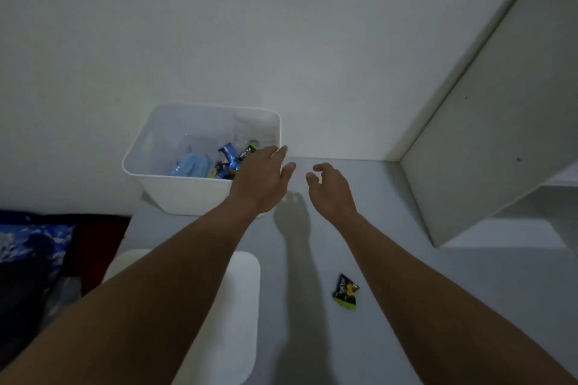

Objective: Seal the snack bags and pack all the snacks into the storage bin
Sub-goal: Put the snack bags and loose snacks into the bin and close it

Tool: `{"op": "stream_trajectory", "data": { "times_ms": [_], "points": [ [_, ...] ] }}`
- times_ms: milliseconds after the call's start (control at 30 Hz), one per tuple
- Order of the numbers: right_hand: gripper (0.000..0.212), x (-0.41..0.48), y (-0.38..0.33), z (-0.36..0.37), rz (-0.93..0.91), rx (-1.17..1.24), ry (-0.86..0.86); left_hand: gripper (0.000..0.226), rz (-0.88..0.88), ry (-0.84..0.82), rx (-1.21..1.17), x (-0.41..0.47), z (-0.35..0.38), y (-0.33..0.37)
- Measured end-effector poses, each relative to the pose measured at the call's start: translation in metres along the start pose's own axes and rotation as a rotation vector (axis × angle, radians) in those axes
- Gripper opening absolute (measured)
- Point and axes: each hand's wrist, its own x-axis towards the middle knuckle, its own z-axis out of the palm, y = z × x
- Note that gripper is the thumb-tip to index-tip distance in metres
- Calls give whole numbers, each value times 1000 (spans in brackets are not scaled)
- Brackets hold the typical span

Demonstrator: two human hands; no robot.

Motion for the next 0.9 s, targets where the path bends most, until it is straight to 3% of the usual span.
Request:
{"op": "stream_trajectory", "data": {
  "times_ms": [133, 233, 333, 567, 767, 900],
  "points": [
    [52, -42, 81, 6, 142, -183, -175, 64, 41, -122, 223, -14, 34, 14],
    [67, -75, 127, 24, 260, -405, -331, 64, 67, -61, 377, -23, 47, 11],
    [68, -105, 155, 46, 299, -525, -352, 67, 67, -41, 437, -24, 50, 13],
    [71, -104, 173, 70, -36, -520, -351, 64, 39, -60, 433, -21, 54, 12],
    [68, -81, 153, 46, -127, -435, -363, 62, 20, -108, 408, -22, 47, 15],
    [63, -50, 107, 14, -152, -285, -218, 59, -13, -101, 272, -23, 34, 19]
  ]
}}
